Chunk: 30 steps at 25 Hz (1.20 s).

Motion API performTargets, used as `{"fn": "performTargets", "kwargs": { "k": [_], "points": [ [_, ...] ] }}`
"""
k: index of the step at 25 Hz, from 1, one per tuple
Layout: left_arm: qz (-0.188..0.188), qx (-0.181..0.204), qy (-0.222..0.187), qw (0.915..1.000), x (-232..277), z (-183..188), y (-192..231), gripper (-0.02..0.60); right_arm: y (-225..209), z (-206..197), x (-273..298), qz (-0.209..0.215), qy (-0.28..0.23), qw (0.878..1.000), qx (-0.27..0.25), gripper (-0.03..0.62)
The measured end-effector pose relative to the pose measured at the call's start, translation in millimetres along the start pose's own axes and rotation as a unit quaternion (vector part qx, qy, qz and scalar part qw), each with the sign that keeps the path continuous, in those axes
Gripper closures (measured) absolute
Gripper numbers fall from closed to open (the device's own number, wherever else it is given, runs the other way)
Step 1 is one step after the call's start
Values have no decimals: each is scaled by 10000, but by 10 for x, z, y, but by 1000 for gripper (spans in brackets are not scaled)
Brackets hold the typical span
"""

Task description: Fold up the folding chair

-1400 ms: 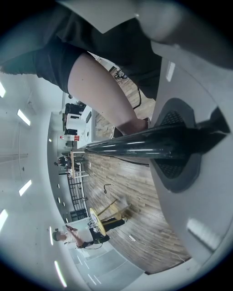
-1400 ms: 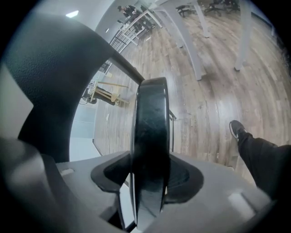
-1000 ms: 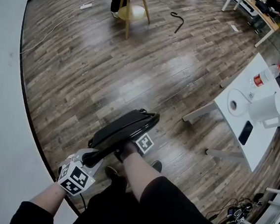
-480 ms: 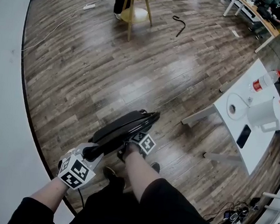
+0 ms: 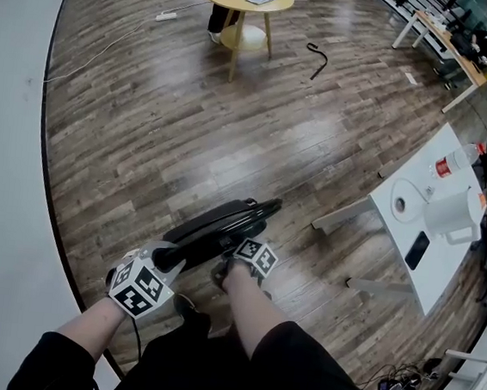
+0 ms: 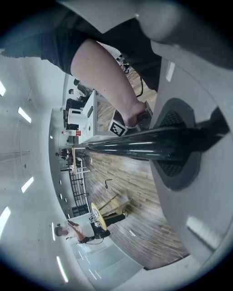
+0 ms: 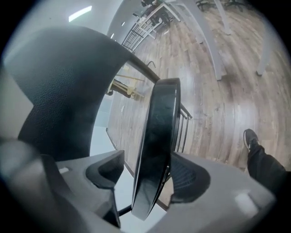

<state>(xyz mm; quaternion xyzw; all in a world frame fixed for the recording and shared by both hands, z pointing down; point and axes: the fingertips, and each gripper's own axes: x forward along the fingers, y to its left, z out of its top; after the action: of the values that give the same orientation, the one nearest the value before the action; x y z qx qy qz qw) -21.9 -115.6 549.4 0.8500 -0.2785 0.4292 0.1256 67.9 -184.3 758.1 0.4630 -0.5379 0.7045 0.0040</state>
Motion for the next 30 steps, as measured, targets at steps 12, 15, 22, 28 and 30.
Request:
{"fn": "performTargets", "kwargs": {
  "k": [12,15,22,28,30],
  "points": [
    [-87,143,12,9999,34,46,137,508,358,-142,-434,411,57,9980,-486,303],
    [-124,184,-12,9998,68,81,140,506,569,-187,-586,632,64,9964,-555,304],
    [-235,280,-107,9993,124,118,120,502,933,-261,-1031,887,-36,9900,-1097,306],
    [-248,277,-148,9992,163,164,214,503,1225,-287,-1462,1153,61,9714,-2077,312],
    [-262,268,-150,9992,166,165,224,503,1311,-258,-1607,1257,104,9614,-2445,315]
  ]
}}
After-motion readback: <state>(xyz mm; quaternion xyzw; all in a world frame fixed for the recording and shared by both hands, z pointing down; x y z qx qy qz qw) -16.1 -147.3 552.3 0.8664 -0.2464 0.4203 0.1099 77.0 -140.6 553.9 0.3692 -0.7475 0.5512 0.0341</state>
